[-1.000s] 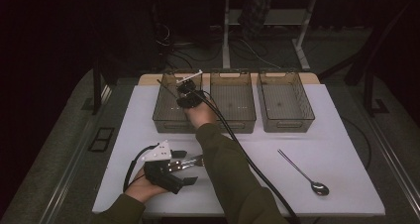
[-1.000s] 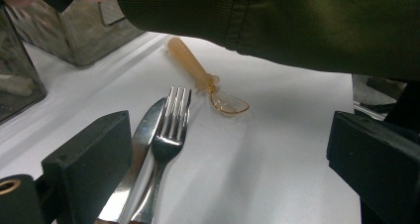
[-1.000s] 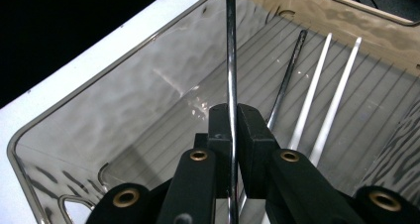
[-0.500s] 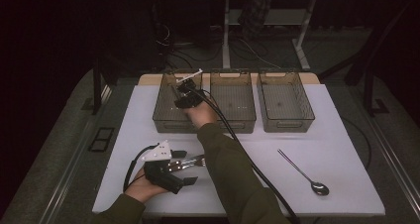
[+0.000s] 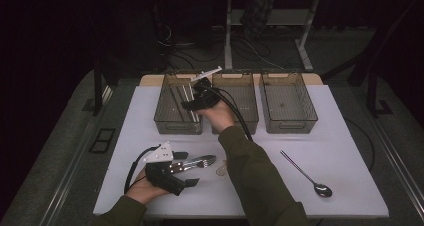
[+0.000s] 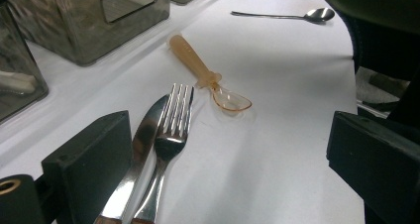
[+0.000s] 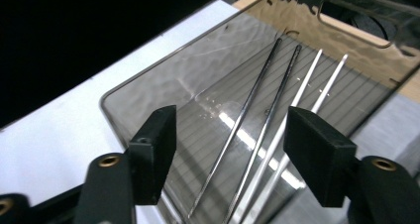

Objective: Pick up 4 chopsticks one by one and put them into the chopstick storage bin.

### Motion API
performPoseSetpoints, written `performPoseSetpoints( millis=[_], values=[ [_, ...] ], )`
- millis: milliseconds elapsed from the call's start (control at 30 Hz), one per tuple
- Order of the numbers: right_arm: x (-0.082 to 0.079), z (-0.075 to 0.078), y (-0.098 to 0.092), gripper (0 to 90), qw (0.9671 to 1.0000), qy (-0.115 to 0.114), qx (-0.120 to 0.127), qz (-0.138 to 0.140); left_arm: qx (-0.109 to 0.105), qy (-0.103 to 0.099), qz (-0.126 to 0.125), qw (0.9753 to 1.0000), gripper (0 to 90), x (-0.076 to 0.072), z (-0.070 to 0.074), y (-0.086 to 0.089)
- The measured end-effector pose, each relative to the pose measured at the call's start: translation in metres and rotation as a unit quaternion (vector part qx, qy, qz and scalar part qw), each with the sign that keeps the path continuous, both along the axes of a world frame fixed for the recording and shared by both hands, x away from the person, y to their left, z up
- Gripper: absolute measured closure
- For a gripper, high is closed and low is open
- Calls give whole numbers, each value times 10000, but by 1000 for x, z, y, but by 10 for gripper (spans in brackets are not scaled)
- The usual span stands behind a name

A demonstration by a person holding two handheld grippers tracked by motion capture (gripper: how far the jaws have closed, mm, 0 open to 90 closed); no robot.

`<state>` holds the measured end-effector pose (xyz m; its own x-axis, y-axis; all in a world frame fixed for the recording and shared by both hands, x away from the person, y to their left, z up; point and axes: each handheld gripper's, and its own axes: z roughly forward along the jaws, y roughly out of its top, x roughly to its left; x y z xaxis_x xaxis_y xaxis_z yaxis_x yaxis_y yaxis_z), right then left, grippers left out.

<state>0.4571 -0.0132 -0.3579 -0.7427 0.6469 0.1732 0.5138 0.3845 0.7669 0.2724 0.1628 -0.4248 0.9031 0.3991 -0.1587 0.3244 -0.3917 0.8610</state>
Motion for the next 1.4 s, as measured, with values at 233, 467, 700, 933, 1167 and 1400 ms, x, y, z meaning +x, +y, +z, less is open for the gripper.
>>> performPoseSetpoints(
  millis=[233, 467, 700, 933, 1167, 1400],
  values=[
    [-14, 8, -31, 314, 9999, -106, 76, 80, -14, 6, 4, 10000, 27, 1, 0, 0],
    [-29, 10, -63, 279, 9994, -239, 192, 162, -5, 9, -1, 10000, 27, 1, -1, -1],
    [-47, 6, -94, 248, 9989, -326, 266, 211, 70, -5, 26, 10000, 28, 0, -1, -2],
    [-66, -1, -127, 213, 9984, -406, 328, 199, 129, 0, 42, 9999, 28, 1, -2, -3],
    [-88, -9, -165, 187, 9972, -505, 546, 98, 140, -2, 65, 9999, 28, 1, -3, -2],
    [-115, -19, -196, 173, 9952, -593, 771, -91, 187, -46, 83, 9998, 28, -1, -2, -4]
  ],
)
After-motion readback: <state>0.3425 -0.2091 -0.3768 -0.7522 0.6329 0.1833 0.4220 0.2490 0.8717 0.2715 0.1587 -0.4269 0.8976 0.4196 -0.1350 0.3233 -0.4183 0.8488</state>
